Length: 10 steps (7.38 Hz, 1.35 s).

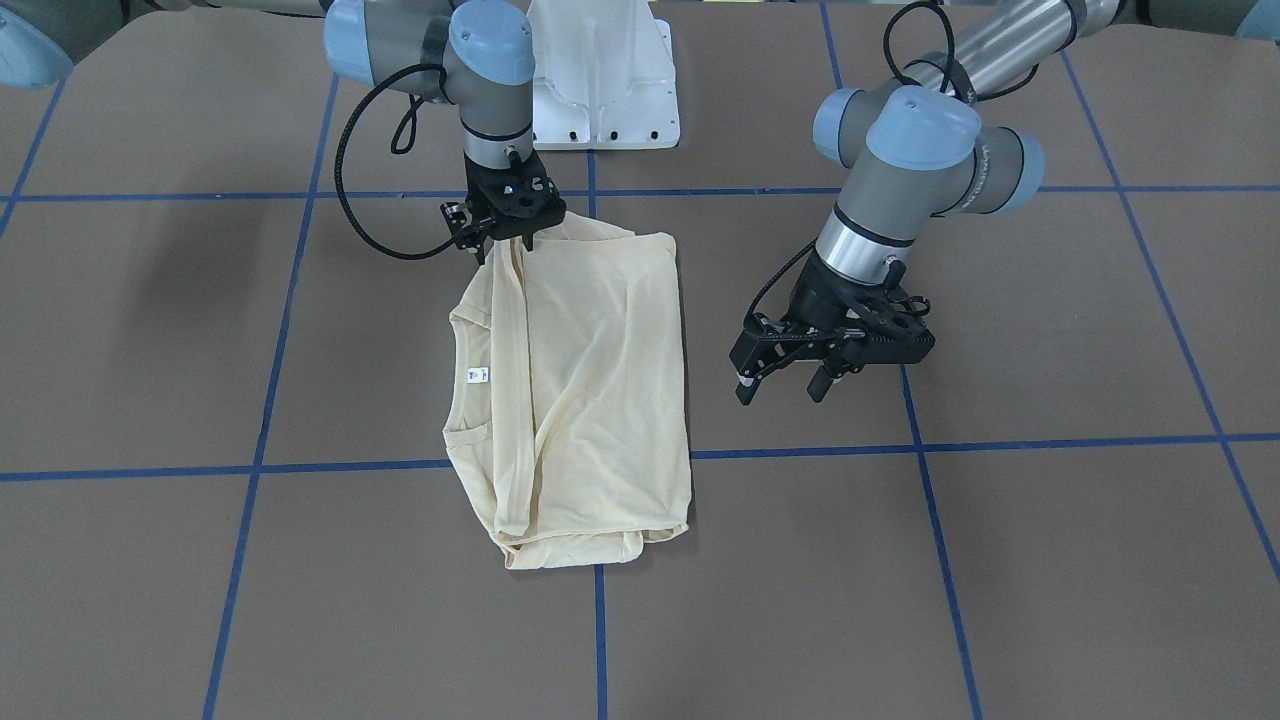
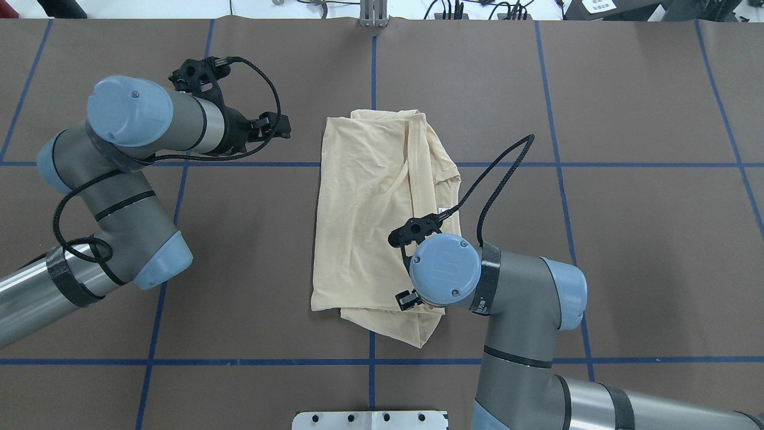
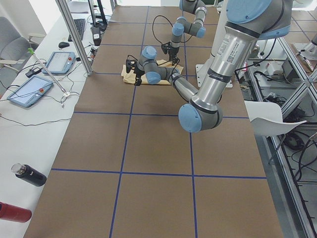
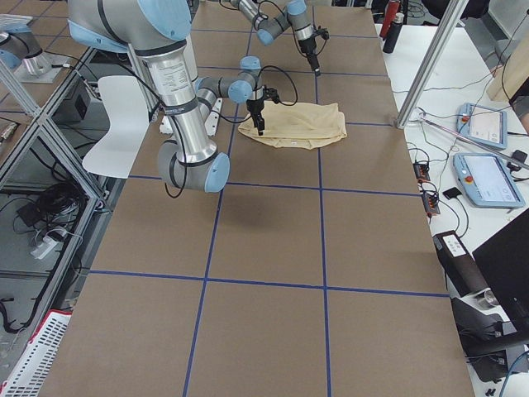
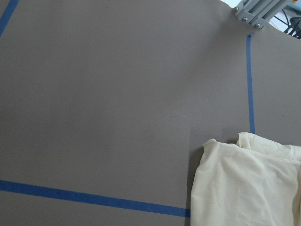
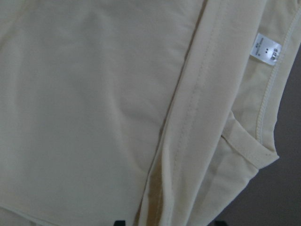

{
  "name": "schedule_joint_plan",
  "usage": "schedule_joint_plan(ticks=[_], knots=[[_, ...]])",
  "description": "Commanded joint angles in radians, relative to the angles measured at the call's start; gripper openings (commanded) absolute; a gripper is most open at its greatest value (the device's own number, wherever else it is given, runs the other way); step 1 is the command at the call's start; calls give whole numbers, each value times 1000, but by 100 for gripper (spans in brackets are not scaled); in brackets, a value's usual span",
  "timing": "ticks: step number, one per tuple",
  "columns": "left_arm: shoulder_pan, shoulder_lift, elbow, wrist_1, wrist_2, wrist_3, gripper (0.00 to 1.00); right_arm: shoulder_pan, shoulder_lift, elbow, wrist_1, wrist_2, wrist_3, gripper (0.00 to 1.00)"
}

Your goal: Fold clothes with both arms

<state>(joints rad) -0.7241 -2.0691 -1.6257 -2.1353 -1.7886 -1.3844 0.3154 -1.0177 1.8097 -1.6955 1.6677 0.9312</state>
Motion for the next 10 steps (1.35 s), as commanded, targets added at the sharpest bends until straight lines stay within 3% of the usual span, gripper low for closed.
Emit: schedule_joint_plan(ticks=[1,10], knots=[[0,0,0,0,0,1,100,-2,4,-19,0,0,-2,70],[2,-6,0,0,0,1,100,39,-39,-7,-10,12,-3,70]])
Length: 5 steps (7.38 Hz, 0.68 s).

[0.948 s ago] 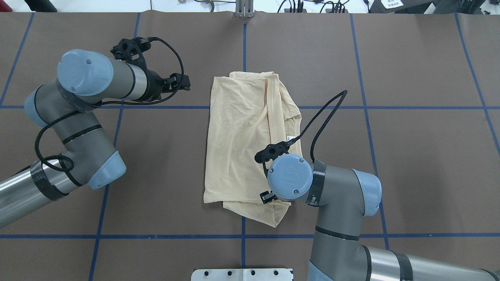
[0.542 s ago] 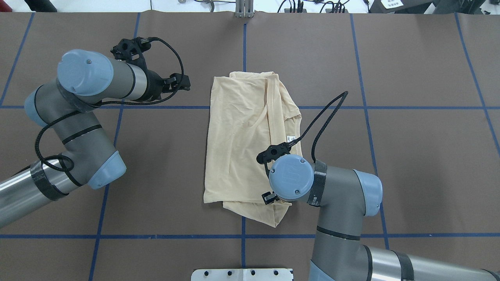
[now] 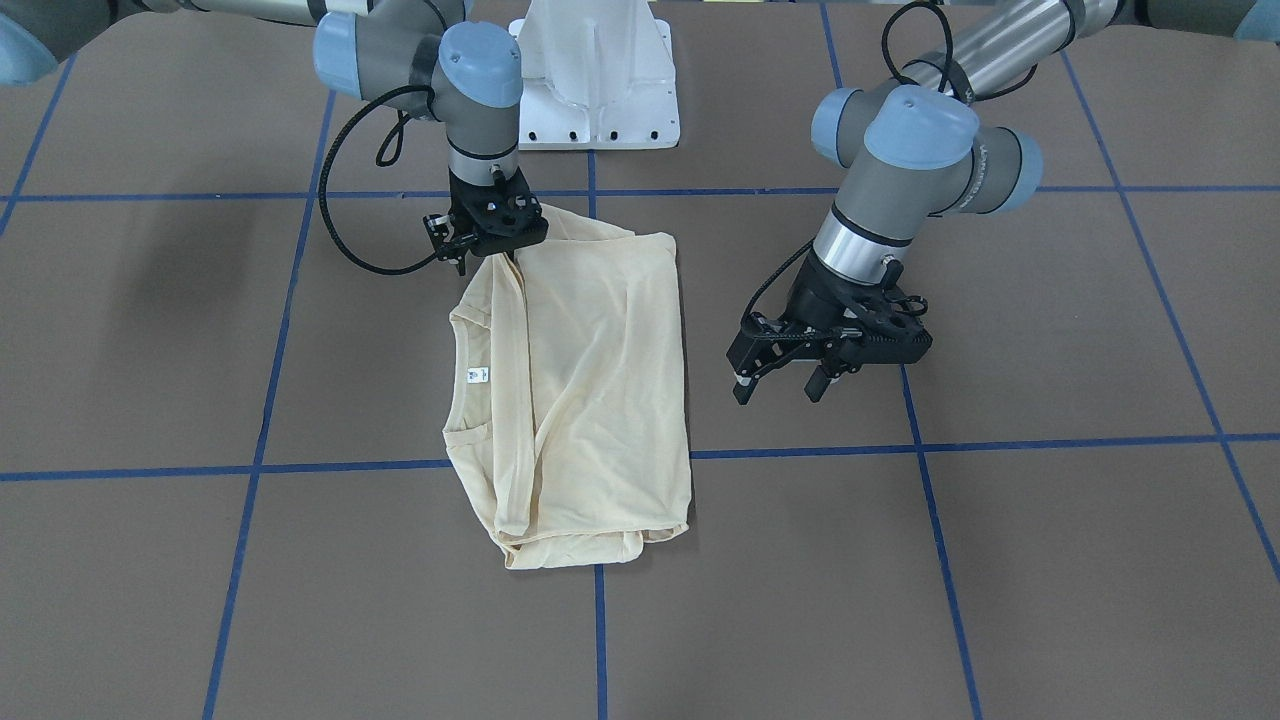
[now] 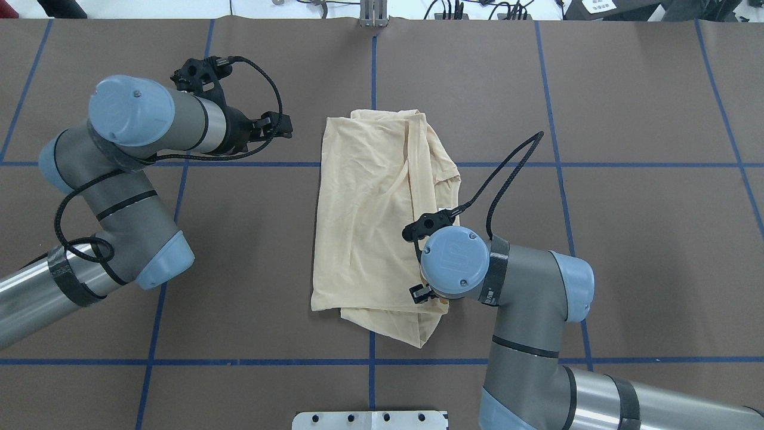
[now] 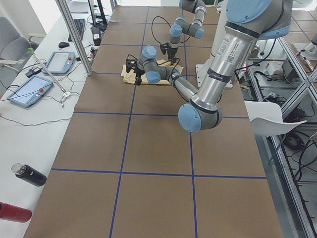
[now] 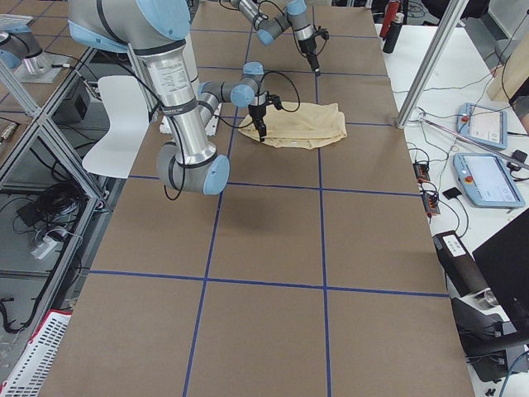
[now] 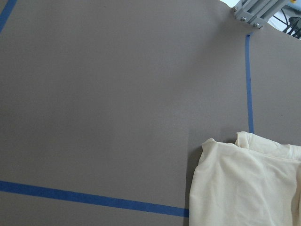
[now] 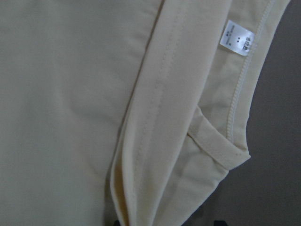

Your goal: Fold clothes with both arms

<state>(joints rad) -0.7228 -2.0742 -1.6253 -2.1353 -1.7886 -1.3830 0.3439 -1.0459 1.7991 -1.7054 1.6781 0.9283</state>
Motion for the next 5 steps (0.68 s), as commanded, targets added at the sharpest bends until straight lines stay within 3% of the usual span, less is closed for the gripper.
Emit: schedule_joint_plan(ticks=[1,5], knots=[[0,-3,1,0,0,-1,100,14,-19,5,0,3,0,70],[3,-6,1,2,0,-1,100,46,-69,62,6,32,0,70]])
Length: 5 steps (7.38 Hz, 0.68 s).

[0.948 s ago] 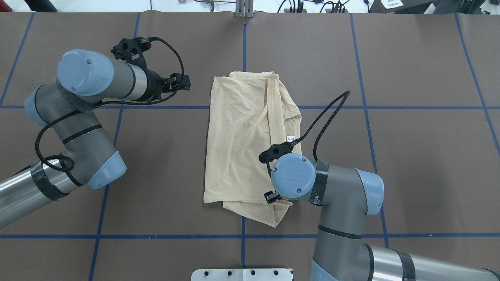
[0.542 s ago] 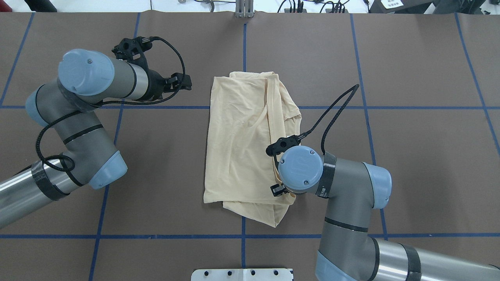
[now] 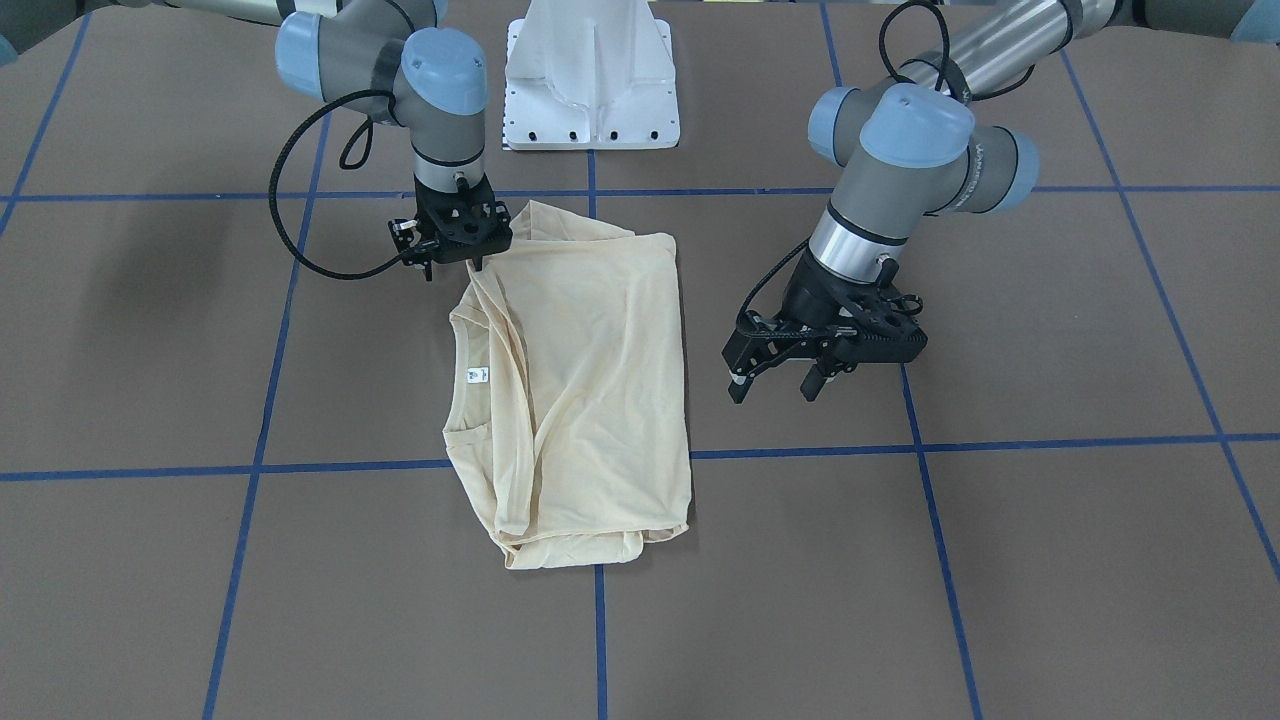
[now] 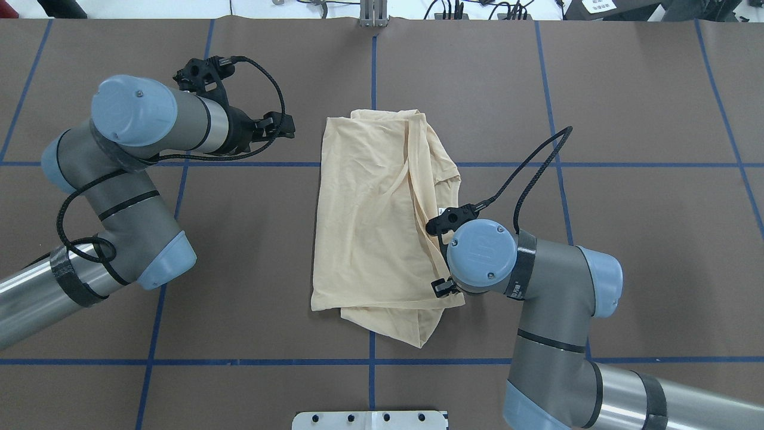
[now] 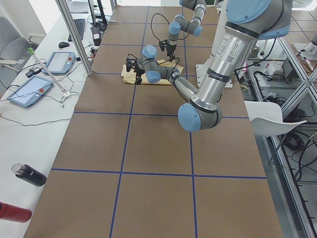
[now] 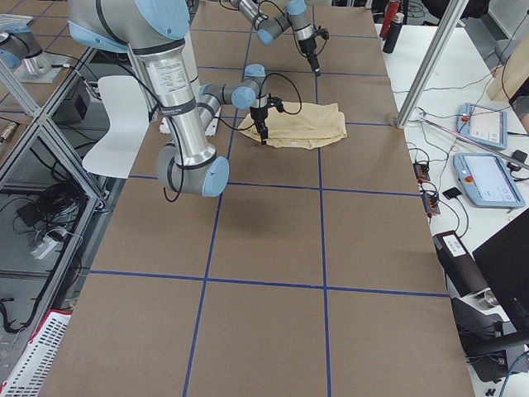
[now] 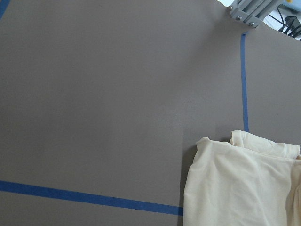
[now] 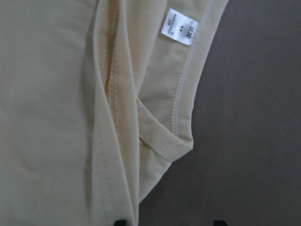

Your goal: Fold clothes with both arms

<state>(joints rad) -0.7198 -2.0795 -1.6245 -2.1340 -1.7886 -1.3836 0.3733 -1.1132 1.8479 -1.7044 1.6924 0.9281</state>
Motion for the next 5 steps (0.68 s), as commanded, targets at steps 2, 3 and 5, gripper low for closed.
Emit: schedule_joint_plan(ticks=[2,3,5], knots=[[-1,6,-1,0,-2,5,100,30,54,16,16,19,0,70],[-1,10,-1,-1,-2,6,100,38,65,13,49,18,0,70],[-1,10,-1,-1,-2,8,100,64,64,-68,248,19,-6,63]])
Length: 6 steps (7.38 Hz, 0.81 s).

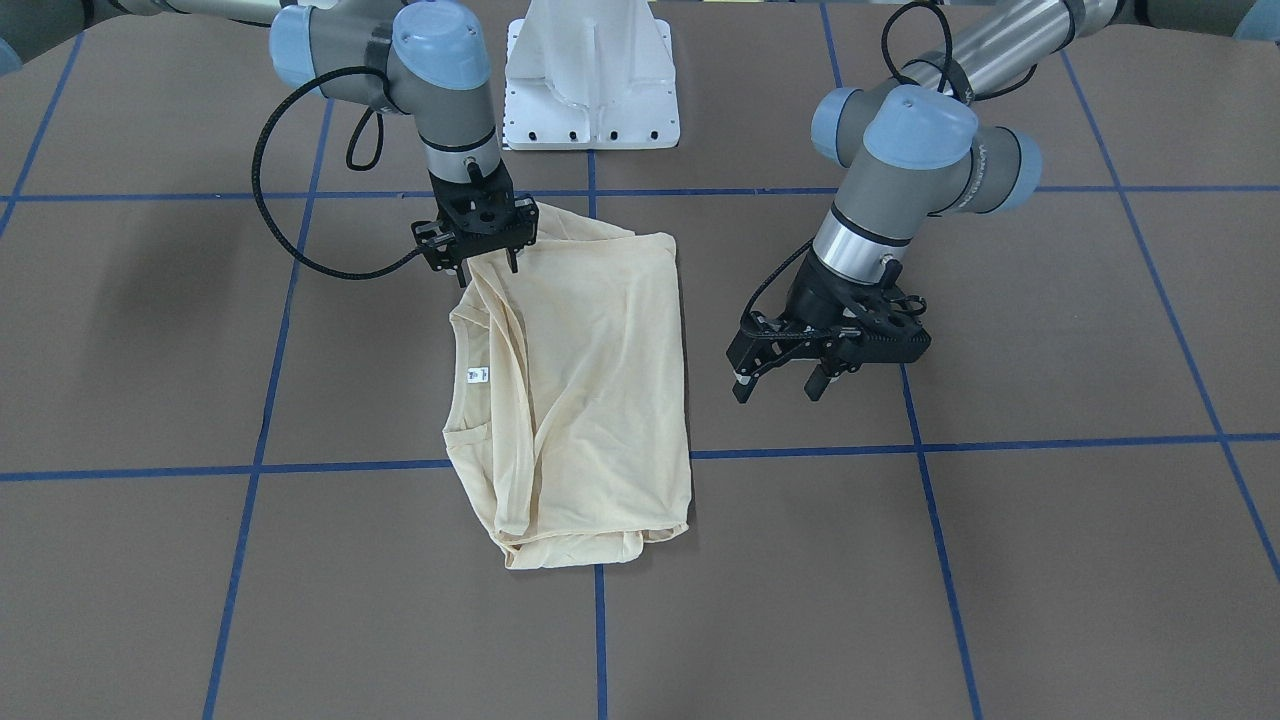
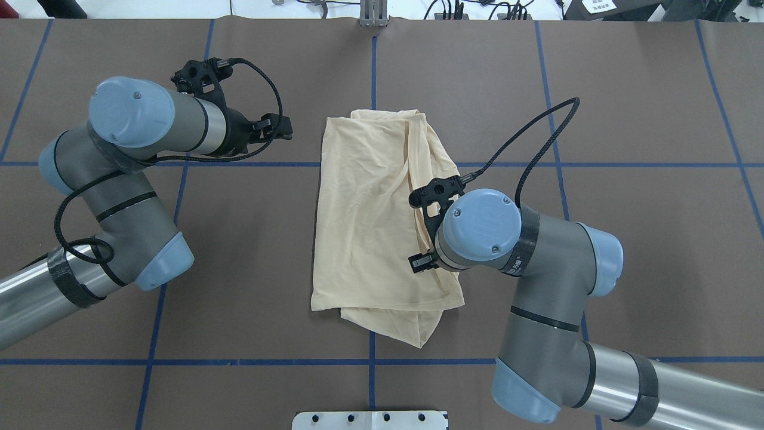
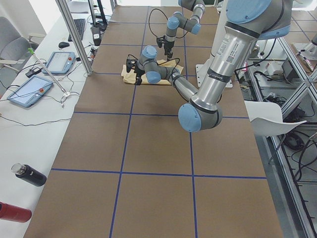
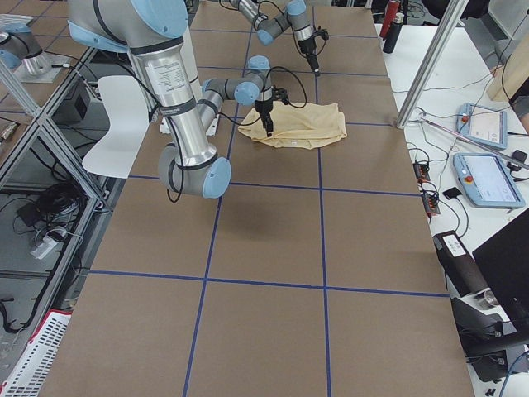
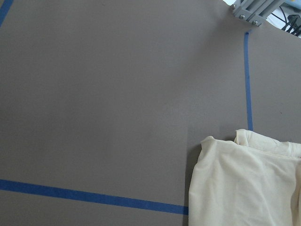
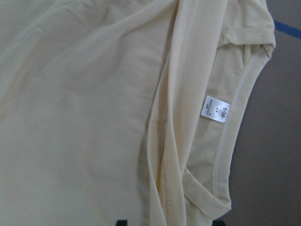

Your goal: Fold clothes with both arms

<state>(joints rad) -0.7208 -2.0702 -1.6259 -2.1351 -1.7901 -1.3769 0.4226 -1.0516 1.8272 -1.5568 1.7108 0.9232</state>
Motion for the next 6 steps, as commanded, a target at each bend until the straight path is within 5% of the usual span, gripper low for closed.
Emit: schedule_joint_plan(ticks=[1,6], knots=[[0,2,0,0,0,1,100,28,2,-68,144,3,-1,62],[0,2,1,0,0,4,100,44,5,-146,196,21,-11,64]])
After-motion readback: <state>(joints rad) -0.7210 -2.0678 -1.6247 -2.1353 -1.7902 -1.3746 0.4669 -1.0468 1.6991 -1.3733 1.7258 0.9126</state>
